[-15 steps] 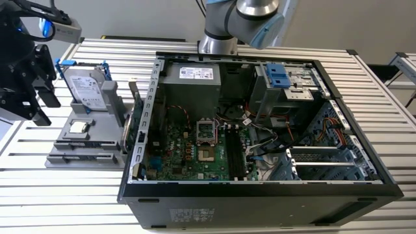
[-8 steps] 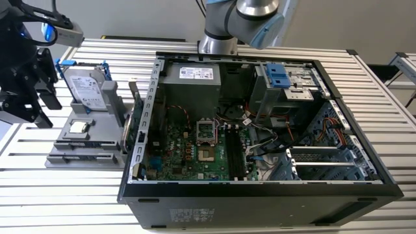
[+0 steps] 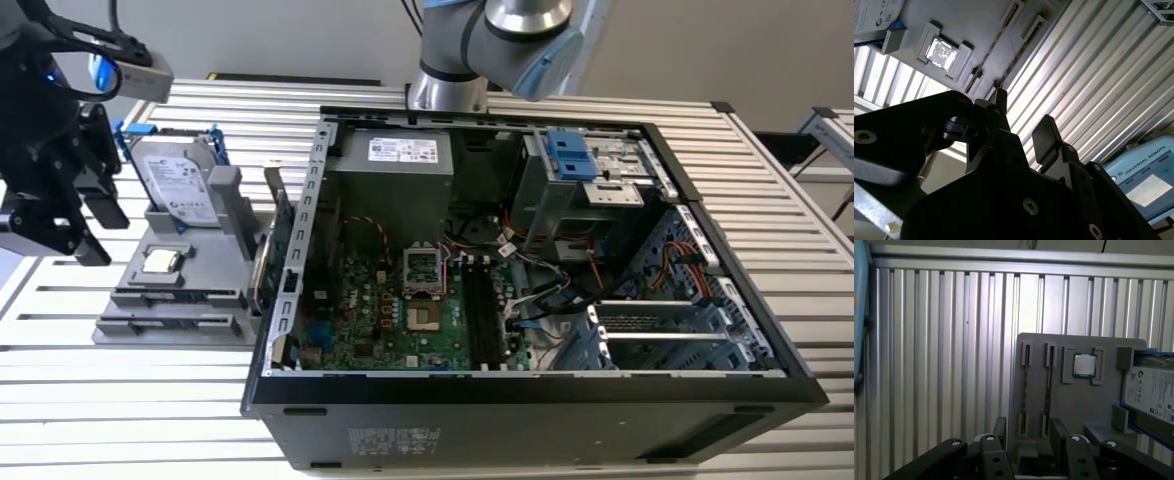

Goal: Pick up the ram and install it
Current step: 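Pick up the ram and move it above insertion slot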

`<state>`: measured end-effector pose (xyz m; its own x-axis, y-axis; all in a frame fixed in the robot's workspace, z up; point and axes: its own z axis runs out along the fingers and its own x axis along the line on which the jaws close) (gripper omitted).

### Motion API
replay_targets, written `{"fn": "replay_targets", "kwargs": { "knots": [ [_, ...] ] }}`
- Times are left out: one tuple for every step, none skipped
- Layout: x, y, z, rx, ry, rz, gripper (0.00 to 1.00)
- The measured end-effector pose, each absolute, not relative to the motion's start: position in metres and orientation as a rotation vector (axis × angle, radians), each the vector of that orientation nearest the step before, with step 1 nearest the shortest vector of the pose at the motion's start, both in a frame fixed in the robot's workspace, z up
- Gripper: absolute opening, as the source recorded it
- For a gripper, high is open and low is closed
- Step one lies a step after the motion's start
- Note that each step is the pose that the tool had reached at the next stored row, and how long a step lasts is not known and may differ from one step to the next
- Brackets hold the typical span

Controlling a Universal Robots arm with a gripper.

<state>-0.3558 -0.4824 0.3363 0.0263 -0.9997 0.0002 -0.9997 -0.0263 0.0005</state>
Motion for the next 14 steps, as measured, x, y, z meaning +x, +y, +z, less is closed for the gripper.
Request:
{"fn": "replay_targets", "kwargs": {
  "knots": [
    [-0.356,-0.482,0.336,2.250,-2.192,0.000,1.00],
    [-0.356,-0.482,0.335,2.250,-2.192,0.000,1.00],
    [-0.356,-0.482,0.334,2.250,-2.192,0.000,1.00],
    [-0.356,-0.482,0.334,2.250,-2.192,0.000,1.00],
    [-0.356,-0.482,0.333,2.249,-2.192,0.000,1.00],
    [-0.356,-0.482,0.332,2.249,-2.192,0.000,1.00],
    [-0.356,-0.482,0.331,2.249,-2.192,0.000,1.00],
    [-0.356,-0.482,0.330,2.249,-2.192,0.001,1.00],
    [-0.356,-0.482,0.329,2.249,-2.192,0.001,1.00],
    [-0.356,-0.482,0.329,2.249,-2.192,0.001,1.00],
    [-0.356,-0.482,0.328,2.249,-2.192,0.001,1.00],
    [-0.356,-0.482,0.327,2.249,-2.192,0.001,1.00],
    [-0.356,-0.482,0.326,2.249,-2.192,0.001,1.00],
    [-0.356,-0.482,0.325,2.249,-2.192,0.001,1.00]
  ]
}}
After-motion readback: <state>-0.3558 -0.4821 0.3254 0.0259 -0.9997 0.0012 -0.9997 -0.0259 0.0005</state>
